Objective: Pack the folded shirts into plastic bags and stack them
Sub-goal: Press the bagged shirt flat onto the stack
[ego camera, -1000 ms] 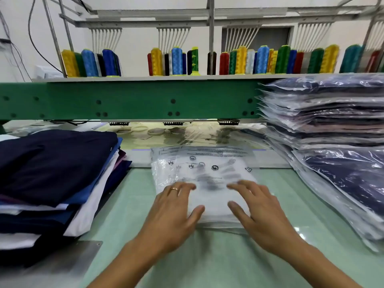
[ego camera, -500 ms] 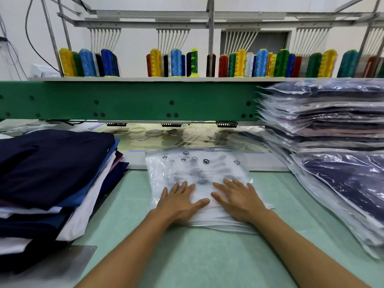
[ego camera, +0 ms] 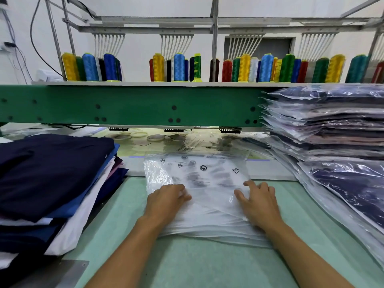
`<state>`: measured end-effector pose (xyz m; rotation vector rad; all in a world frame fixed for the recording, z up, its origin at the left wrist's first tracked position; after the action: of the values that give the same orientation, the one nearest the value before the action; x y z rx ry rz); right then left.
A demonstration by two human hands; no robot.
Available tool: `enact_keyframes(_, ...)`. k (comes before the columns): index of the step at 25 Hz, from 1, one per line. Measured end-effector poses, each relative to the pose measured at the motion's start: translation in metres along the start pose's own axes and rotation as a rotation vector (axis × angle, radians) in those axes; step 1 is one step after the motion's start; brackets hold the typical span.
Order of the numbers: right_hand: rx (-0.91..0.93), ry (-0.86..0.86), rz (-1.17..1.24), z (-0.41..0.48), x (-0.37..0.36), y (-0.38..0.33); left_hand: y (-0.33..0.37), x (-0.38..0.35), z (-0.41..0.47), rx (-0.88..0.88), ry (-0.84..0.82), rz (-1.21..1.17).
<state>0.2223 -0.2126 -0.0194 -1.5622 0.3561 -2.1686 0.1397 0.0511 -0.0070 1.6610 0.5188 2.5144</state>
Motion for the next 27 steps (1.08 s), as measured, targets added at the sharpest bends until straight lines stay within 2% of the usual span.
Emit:
enact_keyframes(2, -0.033, 0.015, 0.056, 0.001, 0.005, -0.002, -0.001, 0.006, -0.003, -0.013, 0.039, 0.037)
enact_keyframes(5, -0.030, 0.054, 0.271, 0.000, 0.012, -0.007, -0.004, 0.008, -0.007, -0.006, 0.019, 0.103)
enact_keyframes(9, 0.114, 0.115, 0.517, -0.005, 0.019, -0.019, -0.006, -0.003, -0.013, 0.019, -0.267, 0.115)
enact_keyframes(12, 0.135, 0.033, 0.711, -0.009, 0.019, -0.025, -0.008, -0.009, -0.013, 0.072, -0.356, 0.167)
enact_keyframes(15, 0.098, -0.058, 0.766, -0.010, 0.014, -0.028, -0.009, -0.014, -0.014, 0.118, -0.406, 0.192)
enact_keyframes(17, -0.035, -0.090, 0.875, -0.008, 0.011, -0.026, -0.003, -0.013, -0.011, 0.073, -0.337, 0.180)
enact_keyframes(19, -0.164, -0.133, 0.974, -0.008, 0.011, -0.026, 0.014, -0.007, -0.008, -0.098, -0.121, 0.126)
enact_keyframes(21, -0.229, -0.165, 1.002, -0.009, 0.011, -0.028, 0.041, -0.002, -0.009, -0.319, 0.125, -0.009)
enact_keyframes(22, -0.240, -0.173, 1.002, -0.009, 0.010, -0.030, 0.056, -0.001, -0.012, -0.398, 0.193, -0.093)
enact_keyframes(24, -0.258, -0.184, 1.023, -0.012, 0.008, -0.037, 0.079, -0.004, -0.019, -0.477, 0.243, -0.216)
enact_keyframes(27, -0.302, -0.188, 1.052, -0.016, 0.002, -0.047, 0.090, -0.006, -0.023, -0.529, 0.348, -0.240)
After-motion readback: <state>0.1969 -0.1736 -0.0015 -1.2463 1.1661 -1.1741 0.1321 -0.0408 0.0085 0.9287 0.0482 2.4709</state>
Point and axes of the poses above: each hand's wrist, its own z-axis towards the middle knuckle, its own x-axis out of the back of the hand, y = z × x, the point moved 3 cm from there along z, towards the middle knuckle, and after that the axes turned 3 degrees about y, right-handed, at the moved point
